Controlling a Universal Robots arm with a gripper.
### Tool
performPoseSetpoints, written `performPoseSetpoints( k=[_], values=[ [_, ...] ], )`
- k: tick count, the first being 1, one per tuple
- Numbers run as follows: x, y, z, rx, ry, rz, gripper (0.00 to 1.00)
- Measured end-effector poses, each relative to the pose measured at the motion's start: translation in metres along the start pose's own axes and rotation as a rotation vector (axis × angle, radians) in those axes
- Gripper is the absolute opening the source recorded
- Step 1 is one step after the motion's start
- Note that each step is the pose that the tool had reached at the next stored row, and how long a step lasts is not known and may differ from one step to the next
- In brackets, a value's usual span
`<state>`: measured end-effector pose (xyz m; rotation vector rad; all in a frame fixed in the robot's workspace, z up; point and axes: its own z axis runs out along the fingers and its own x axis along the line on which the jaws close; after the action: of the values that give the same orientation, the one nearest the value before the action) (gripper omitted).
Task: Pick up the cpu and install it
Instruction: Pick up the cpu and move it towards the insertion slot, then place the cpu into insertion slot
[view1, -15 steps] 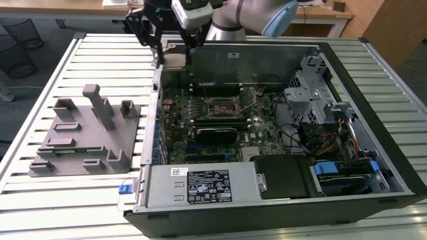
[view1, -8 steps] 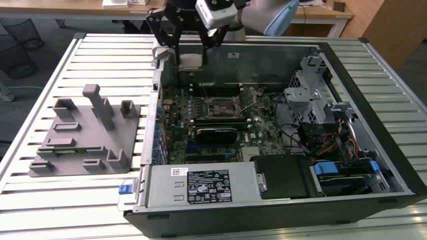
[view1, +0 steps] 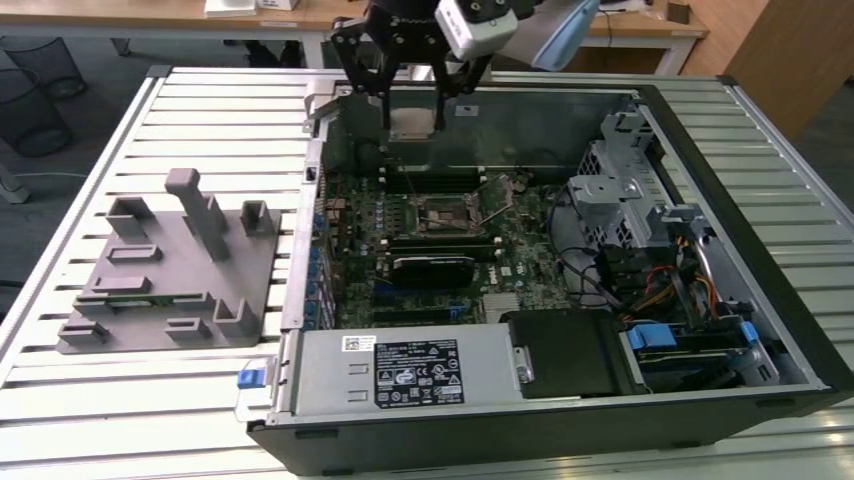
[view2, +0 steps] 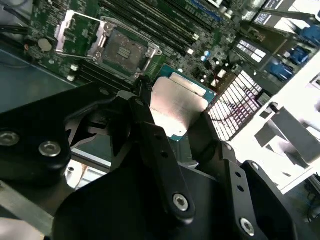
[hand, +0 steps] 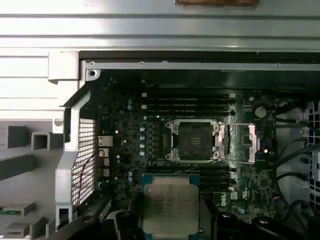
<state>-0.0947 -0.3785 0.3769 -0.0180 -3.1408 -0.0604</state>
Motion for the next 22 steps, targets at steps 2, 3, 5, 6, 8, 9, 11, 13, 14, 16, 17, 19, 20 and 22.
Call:
performPoseSetpoints(
  k=[2,3,5,6,8,9,11,13,14,16,17,19,20,22],
  values=[
    [-0.0085,0.0001,0.0002,0.0001,0.0001,0.0,0.54],
    [-0.0128,0.0002,0.0003,0.0,0.0001,0.0,0.54],
    [-0.0219,0.0003,0.0004,0.0001,0.0001,0.0,0.54],
    [-0.0262,0.0004,0.0005,0.0001,0.0,0.0,0.54],
    [-0.0325,0.0004,0.0008,-0.0001,0.0001,0.0,0.54],
    [-0.0353,0.0005,0.0008,0.0001,0.0001,0.0,0.54],
    [-0.0404,0.0005,0.001,0.0001,0.0001,0.0,0.54],
    [-0.0445,0.0006,0.0012,0.0,0.0001,0.0,0.54],
    [-0.0457,0.0005,0.0012,0.0,0.0001,0.0,0.54],
    [-0.0473,0.0006,0.0012,0.0,0.0,0.0,0.54],
    [-0.0474,0.0006,0.0012,0.0001,0.0,0.0,0.54],
    [-0.0475,0.0006,0.0013,0.0014,0.0,0.0,0.54],
    [-0.0476,0.0006,0.0012,0.0021,0.0,0.0,0.54],
    [-0.0476,0.0006,0.0013,0.0024,-0.0003,0.008,0.54]
  ],
)
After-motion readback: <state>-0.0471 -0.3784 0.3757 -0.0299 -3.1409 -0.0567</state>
